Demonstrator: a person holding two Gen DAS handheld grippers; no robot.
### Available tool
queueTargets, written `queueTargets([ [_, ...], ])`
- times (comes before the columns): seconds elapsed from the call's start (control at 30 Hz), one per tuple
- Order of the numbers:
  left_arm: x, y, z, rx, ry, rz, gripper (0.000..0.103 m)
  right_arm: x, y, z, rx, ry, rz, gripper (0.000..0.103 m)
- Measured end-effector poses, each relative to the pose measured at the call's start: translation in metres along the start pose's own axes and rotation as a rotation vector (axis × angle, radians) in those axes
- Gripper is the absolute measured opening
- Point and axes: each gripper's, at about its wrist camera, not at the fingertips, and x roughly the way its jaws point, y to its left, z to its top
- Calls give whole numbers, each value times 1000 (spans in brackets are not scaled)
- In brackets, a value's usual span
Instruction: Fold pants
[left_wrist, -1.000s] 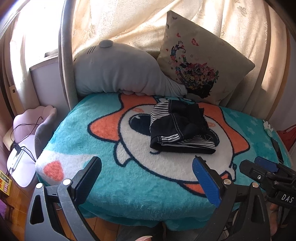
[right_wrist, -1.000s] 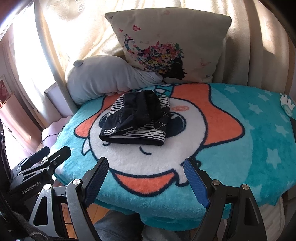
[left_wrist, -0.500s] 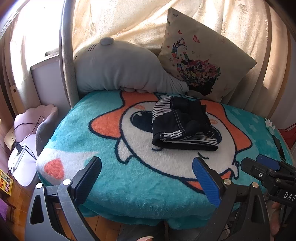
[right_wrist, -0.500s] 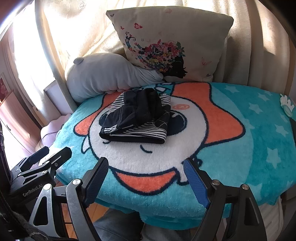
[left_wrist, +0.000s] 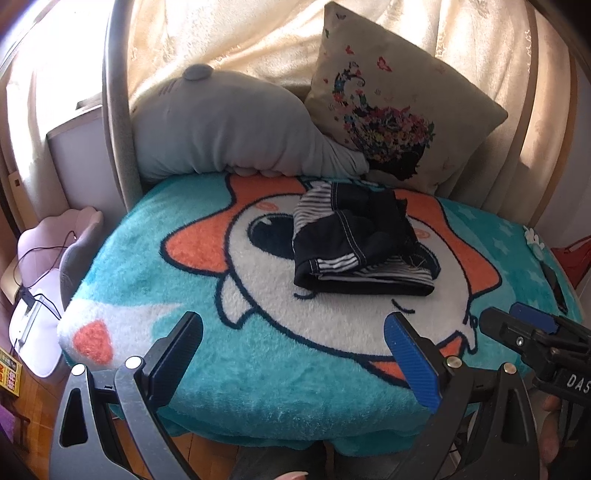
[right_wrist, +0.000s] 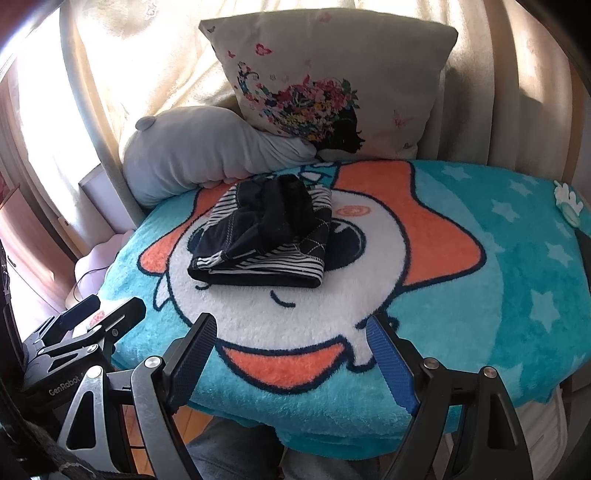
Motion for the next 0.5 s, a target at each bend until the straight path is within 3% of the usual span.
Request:
queueTargets([
  [0.43,50,9,8,-27,53,-9,98,48,-28,10,44,76,-35,86],
  [0.5,56,6,11,-14,55,22,98,53,-36,10,56,66,-25,86],
])
